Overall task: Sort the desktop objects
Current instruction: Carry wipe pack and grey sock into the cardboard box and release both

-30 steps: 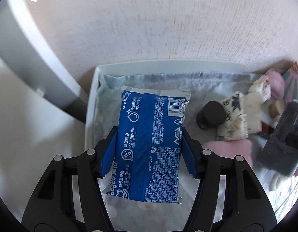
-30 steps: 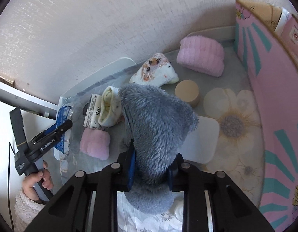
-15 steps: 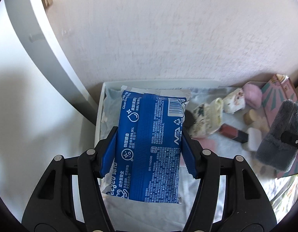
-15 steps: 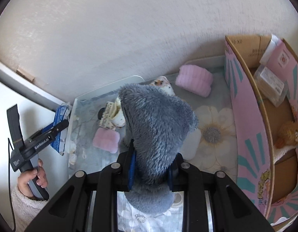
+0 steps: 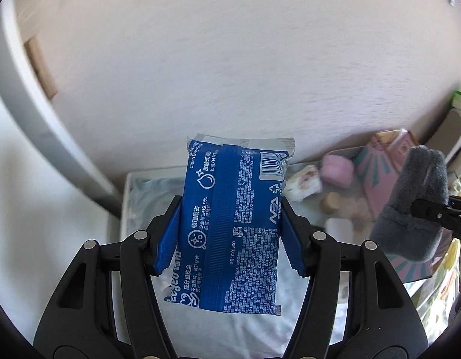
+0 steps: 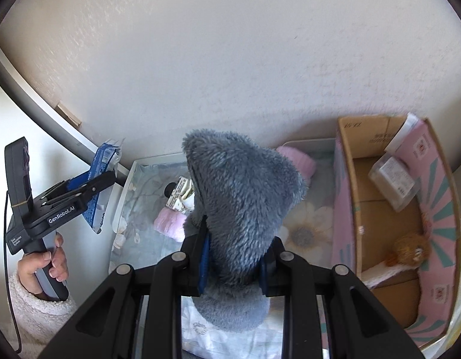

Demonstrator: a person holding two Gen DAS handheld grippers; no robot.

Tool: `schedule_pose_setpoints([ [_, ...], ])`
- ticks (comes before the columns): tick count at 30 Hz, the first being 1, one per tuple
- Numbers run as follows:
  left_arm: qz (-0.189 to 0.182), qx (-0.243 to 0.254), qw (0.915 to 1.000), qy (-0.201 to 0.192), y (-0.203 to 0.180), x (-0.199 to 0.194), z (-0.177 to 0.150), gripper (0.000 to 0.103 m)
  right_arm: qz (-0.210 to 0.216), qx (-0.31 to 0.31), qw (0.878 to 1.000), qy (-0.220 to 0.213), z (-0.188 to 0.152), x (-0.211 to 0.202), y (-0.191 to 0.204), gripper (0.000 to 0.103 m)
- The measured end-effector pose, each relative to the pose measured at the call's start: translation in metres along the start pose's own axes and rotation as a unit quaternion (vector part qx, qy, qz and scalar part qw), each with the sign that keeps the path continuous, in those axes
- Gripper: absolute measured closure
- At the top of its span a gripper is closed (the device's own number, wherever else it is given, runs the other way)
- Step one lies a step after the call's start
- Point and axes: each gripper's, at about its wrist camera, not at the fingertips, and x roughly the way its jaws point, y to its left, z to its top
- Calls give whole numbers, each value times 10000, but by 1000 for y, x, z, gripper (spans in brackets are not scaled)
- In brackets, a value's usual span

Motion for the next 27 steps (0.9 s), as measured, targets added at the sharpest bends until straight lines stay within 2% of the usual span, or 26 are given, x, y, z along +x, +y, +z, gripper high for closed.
schedule_pose_setpoints([
  [15, -580, 494, 9971, -74, -104, 7, 34, 45, -383, -202, 9991, 36, -2, -48, -63, 79],
  [27, -1144, 964, 9887, -3, -198, 24, 47, 45, -856, -152, 9961, 130, -23, -77, -117, 79],
])
